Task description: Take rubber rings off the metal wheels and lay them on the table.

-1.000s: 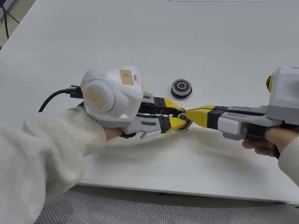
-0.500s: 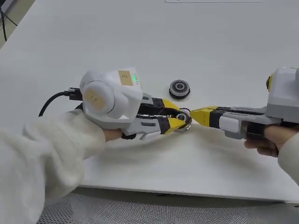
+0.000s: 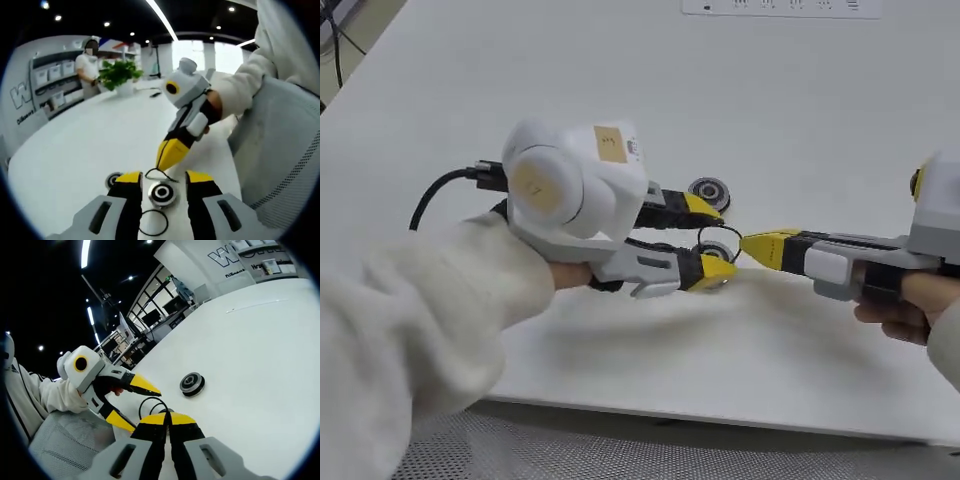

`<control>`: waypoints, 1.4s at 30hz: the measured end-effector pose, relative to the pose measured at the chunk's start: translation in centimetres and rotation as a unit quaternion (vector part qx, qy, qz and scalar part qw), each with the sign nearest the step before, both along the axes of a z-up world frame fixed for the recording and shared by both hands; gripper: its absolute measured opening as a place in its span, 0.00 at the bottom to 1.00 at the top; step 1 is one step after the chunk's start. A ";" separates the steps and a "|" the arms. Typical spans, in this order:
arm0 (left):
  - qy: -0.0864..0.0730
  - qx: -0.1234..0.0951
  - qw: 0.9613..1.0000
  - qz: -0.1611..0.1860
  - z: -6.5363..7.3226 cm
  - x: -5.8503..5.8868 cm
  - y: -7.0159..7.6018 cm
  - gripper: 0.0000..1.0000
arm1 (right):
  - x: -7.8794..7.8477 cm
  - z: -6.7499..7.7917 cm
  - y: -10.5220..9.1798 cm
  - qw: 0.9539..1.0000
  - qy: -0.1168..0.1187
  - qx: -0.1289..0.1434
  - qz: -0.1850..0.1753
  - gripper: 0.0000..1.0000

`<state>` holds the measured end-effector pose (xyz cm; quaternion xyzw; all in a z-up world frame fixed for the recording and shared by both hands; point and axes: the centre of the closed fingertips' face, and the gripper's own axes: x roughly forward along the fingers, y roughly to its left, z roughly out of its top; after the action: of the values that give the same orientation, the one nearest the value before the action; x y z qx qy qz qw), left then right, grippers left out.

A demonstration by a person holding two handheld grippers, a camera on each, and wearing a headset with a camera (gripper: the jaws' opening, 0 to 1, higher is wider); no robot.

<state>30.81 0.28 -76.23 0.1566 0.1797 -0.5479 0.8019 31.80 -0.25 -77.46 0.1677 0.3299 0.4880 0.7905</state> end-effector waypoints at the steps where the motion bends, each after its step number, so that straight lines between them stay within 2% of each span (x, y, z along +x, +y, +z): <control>1: -0.006 0.006 1.000 -0.007 0.4 -0.1 0.0 0.39 | 0.1 0.2 -0.2 1.000 -0.002 0.001 -0.002 0.00; 5: -0.032 0.023 0.999 -0.022 2.2 -0.6 0.2 0.47 | 0.4 0.9 -0.9 1.000 -0.008 0.004 -0.015 0.00; 10: -0.033 0.015 0.999 -0.008 4.7 -0.6 1.0 0.69 | 0.6 2.0 -1.9 0.999 -0.016 0.007 -0.031 0.00; 14: -0.045 0.004 0.999 -0.003 6.8 -1.0 1.7 0.70 | 0.6 2.9 -2.5 0.999 -0.025 0.007 -0.038 0.00; 17: -0.051 -0.005 0.999 0.004 8.2 -1.3 2.4 0.75 | 0.6 3.5 -2.8 0.999 -0.034 0.004 -0.041 0.00; 21: -0.061 0.002 0.998 0.011 9.4 -2.0 3.8 0.80 | 0.6 4.5 -3.1 0.998 -0.044 0.005 -0.045 0.00; 30: -0.076 0.022 0.996 0.037 10.5 -2.7 7.8 0.87 | 0.6 6.9 -3.4 0.996 -0.073 0.005 -0.049 0.00; 38: -0.063 0.028 0.995 0.078 10.3 -4.4 11.2 0.97 | 0.3 8.6 -3.2 0.994 -0.096 0.008 -0.051 0.00; 42: -0.057 0.028 0.993 0.097 10.3 -4.8 12.9 0.97 | 0.1 9.3 -3.0 0.993 -0.105 0.007 -0.048 0.00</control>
<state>26.03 13.18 -65.95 0.1916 0.1635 -0.4528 0.8553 31.88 -3.24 -68.17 0.1368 0.2334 0.4663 0.8422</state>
